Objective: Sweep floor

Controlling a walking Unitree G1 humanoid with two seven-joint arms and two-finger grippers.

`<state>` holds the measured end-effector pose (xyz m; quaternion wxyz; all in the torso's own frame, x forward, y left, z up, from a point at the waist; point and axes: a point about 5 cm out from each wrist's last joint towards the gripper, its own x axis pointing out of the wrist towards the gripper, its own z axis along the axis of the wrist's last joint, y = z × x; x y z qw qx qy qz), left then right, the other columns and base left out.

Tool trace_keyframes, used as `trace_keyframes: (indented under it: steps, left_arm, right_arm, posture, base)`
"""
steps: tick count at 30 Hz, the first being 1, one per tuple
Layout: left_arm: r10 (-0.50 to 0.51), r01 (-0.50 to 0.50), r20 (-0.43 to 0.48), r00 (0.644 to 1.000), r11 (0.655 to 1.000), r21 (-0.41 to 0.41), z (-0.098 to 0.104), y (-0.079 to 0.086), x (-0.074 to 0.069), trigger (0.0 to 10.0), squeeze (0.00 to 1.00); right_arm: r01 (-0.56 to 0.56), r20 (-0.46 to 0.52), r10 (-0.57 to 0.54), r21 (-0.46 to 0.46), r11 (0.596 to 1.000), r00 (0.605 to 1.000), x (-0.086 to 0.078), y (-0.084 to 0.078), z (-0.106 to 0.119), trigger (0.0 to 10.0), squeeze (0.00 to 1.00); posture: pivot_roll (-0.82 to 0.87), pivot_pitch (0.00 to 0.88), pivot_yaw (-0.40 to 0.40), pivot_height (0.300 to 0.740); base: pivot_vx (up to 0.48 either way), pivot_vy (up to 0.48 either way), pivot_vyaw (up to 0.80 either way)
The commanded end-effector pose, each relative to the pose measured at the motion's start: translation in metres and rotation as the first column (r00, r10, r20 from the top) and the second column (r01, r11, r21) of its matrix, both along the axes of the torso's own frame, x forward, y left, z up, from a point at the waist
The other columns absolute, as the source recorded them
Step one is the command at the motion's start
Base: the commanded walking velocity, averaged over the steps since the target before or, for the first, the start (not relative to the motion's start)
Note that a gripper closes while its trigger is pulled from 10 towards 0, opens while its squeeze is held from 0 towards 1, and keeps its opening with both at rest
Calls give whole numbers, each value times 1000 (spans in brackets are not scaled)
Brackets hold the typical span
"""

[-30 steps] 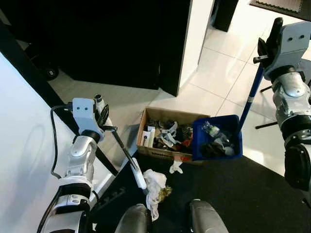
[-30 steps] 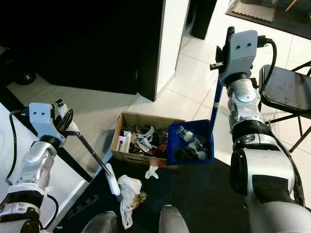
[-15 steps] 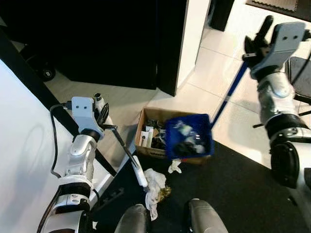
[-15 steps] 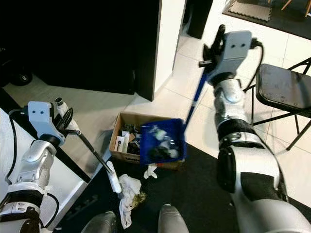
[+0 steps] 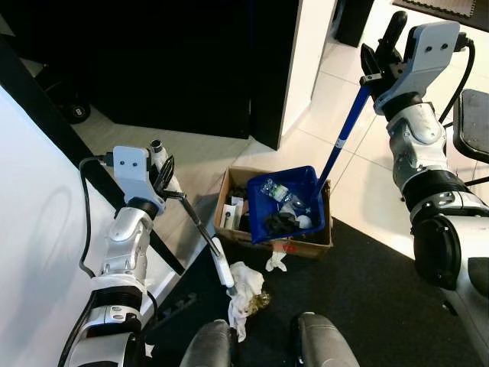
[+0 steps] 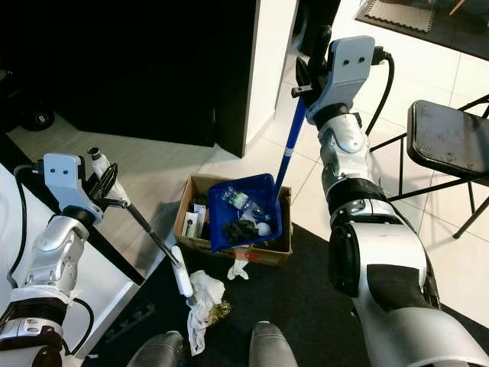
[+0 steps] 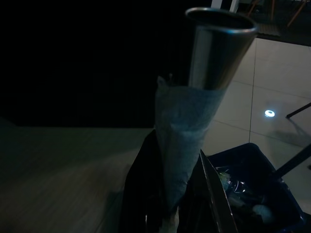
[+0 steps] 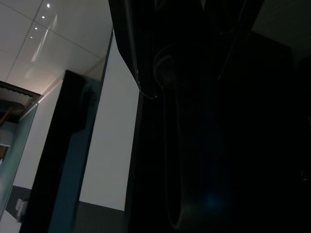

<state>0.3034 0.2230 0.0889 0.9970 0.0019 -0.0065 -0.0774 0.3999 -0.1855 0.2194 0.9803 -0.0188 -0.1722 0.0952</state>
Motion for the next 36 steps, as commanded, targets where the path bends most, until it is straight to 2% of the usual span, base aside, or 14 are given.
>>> trace_keyframes:
  steps: [1,7,14,25,28,32,36]
  left_arm:
    - [-12,12,22,1000,1000,-10,5,-2,-1,10000,0]
    - [-29,29,43,999,1000,-10,10,-3,-4,10000,0]
    - [-34,34,72,997,999,9,22,6,-8,10000,0]
    - [-26,25,81,996,1000,17,28,12,-18,10000,0]
    - [-24,22,79,997,1000,17,28,11,-20,10000,0]
    - [-22,21,78,997,1000,16,28,11,-21,10000,0]
    - [-21,19,77,997,1000,16,29,11,-21,10000,0]
  right_arm:
    - [-10,57,10,-1,1000,998,1,4,14,10000,0]
    - [-5,60,6,-12,1000,998,4,5,20,10000,0]
    - [16,76,-15,-24,1000,997,7,-1,36,10000,0]
    - [51,104,-44,-64,997,994,10,-8,59,10000,0]
    - [24,113,-14,-92,995,994,11,-1,63,10000,0]
    - [-30,130,56,-192,981,990,10,18,60,10000,0]
    - [-42,144,78,-238,970,987,10,25,59,10000,0]
  posture:
    - [55,76,-32,740]
    - [73,118,-31,740]
    - [92,173,-21,740]
    - [107,197,-27,740]
    - [109,195,-28,740]
    - [113,194,-31,740]
    - [111,192,-32,740]
  base:
    - [0,0,0]
    - [0,0,0]
    - [0,0,0]
    - [0,0,0]
    - [0,0,0]
    - [0,0,0]
    - [0,0,0]
